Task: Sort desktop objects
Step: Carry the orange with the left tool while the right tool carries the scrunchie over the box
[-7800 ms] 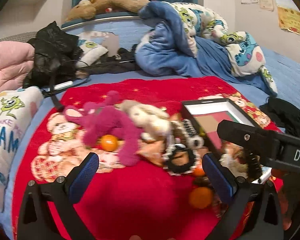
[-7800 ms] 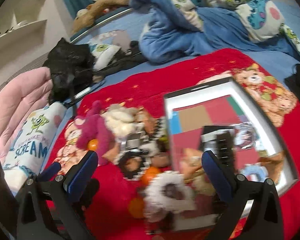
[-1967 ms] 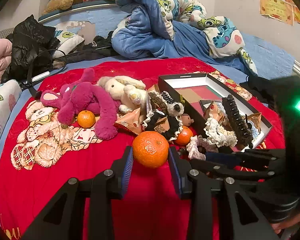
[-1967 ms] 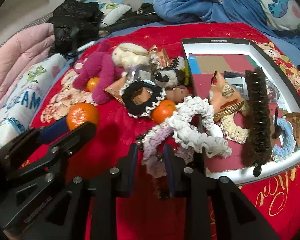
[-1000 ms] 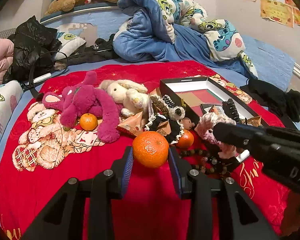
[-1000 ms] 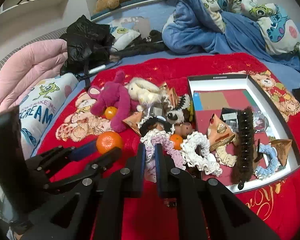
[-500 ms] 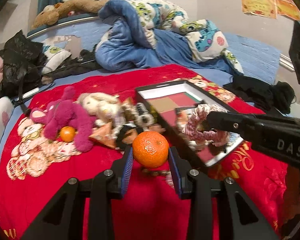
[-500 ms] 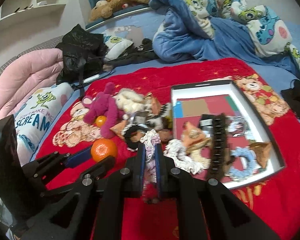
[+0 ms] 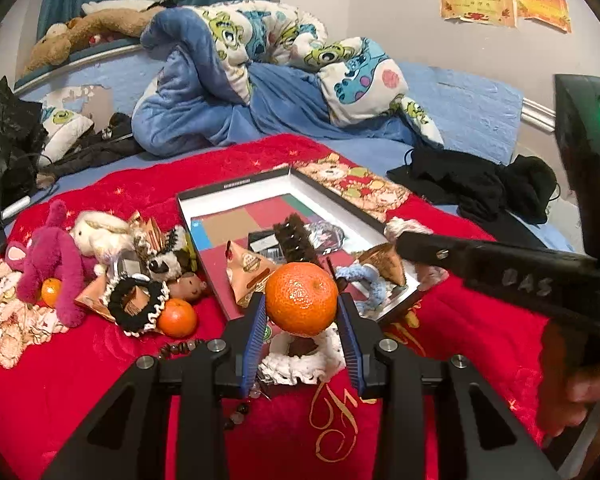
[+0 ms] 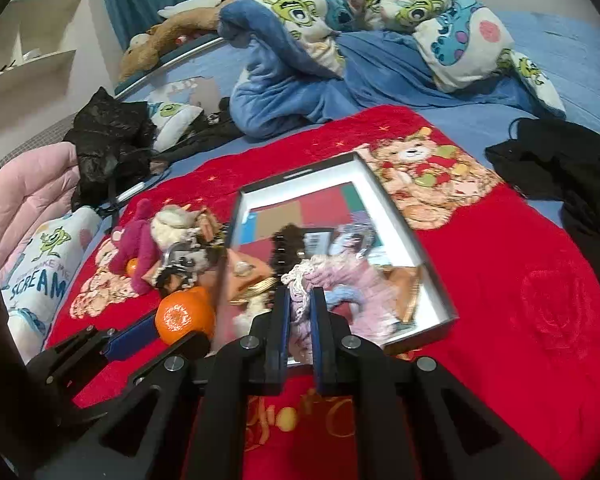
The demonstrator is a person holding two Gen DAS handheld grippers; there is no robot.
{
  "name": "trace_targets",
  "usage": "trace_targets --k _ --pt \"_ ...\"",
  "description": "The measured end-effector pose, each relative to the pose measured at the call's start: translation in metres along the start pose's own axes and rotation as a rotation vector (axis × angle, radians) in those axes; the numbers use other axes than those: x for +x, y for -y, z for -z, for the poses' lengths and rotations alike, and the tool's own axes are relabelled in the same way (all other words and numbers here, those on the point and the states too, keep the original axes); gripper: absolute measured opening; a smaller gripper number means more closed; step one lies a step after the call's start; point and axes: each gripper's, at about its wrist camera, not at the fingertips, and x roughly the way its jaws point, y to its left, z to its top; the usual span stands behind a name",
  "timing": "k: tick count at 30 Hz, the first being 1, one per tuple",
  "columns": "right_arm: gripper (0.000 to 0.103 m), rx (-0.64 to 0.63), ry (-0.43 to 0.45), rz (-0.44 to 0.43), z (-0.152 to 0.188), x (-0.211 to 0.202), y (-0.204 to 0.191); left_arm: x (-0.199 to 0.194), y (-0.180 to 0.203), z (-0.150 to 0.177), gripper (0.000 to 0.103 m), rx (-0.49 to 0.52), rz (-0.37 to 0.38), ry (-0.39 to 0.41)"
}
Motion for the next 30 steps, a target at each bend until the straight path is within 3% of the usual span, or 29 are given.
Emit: trace_targets --k 14,30 --pt "0.010 0.059 -0.002 -0.057 -0.003 0.013 0.011 0.032 -0.019 -0.012 0.037 -0.026 -0.009 -0.045" --pt "0.010 0.061 -0.096 -0.003 0.007 0.048 0.017 0.072 -0.016 0.007 0.037 -0.009 -0.031 -0.122"
